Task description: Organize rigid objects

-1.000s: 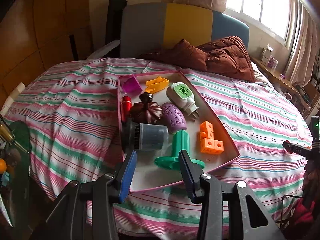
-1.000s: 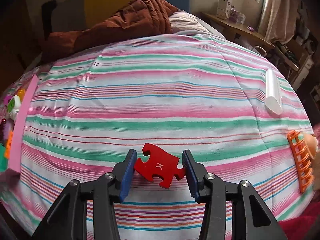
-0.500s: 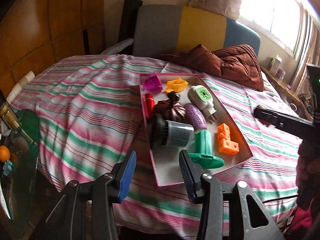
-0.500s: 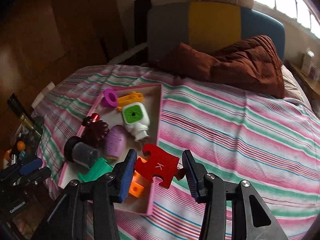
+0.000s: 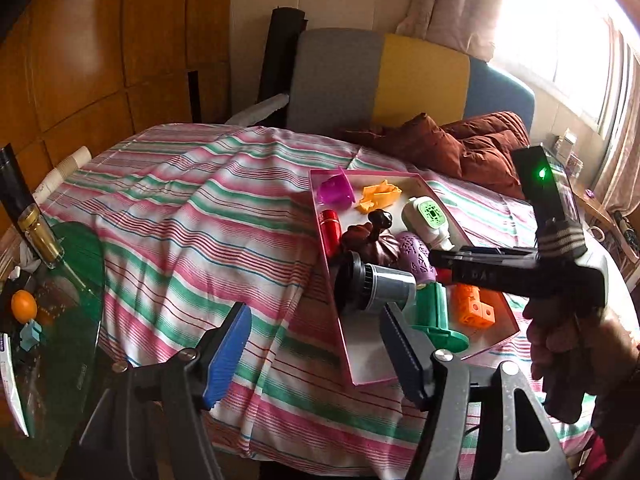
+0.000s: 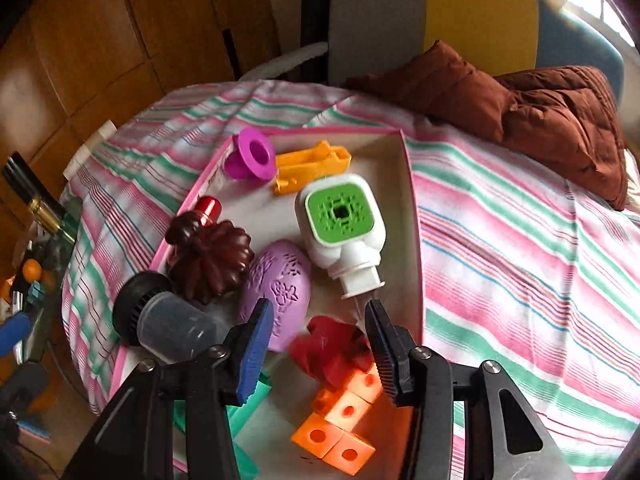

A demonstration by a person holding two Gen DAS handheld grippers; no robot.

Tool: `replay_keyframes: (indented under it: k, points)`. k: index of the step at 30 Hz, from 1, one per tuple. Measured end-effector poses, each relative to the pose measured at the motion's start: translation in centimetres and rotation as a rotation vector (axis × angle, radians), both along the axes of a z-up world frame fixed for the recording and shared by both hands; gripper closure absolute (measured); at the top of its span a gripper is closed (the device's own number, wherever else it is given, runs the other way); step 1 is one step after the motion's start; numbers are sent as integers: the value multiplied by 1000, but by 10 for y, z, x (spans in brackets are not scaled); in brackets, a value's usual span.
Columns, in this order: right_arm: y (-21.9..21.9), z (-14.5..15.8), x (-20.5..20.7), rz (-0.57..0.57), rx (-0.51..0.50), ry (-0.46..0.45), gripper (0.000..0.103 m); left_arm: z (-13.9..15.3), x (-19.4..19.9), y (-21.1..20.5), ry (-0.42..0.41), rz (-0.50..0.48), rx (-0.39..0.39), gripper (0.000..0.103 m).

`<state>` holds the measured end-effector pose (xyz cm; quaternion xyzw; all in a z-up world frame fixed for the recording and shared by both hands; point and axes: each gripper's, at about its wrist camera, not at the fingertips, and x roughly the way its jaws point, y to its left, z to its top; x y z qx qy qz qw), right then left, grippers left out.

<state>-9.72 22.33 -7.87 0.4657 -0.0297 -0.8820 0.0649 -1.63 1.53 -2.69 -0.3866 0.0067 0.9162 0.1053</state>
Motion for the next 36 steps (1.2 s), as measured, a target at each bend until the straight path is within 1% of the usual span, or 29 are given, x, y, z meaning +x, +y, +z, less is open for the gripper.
replay_keyframes:
  k: [2,4,6,7,10,12,15,18,22,27,29,32,36]
  points:
    - [0,1,3,0,-2,14,40,0,-1,1,-2,4,0,36]
    - [2,4,7,-3,-11,31,39,1,-1,2,-4,14,-5,35]
    - [2,9,15,-12,-7,57,33,3,1,2,3,25,-12,35]
    - [1,12,19,-16,-1,72,31,4,1,2,7,28,-17,35]
    - [1,21,37,-30,10,120,28,6,5,5,30,51,-58,35]
    - [1,27,50,-53,28,150,25,7,8,6,43,59,-76,36]
    - [2,33,71,-96,46,185,21,6,11,7,42,64,-78,36]
    - [1,35,91,-134,72,211,21,4,16,9,39,61,-64,36]
    - [1,33,111,-171,70,221,20,1,21,12,27,40,-35,36]
    - [4,31,129,-188,64,225,20,0,28,19,38,26,-47,37]
    - [3,30,133,-188,71,228,19,1,30,20,56,30,-54,42]
    - [3,28,137,-190,66,225,19,3,33,21,73,38,-61,46]
    - [1,29,139,-192,72,231,19,6,33,20,79,37,-67,46]
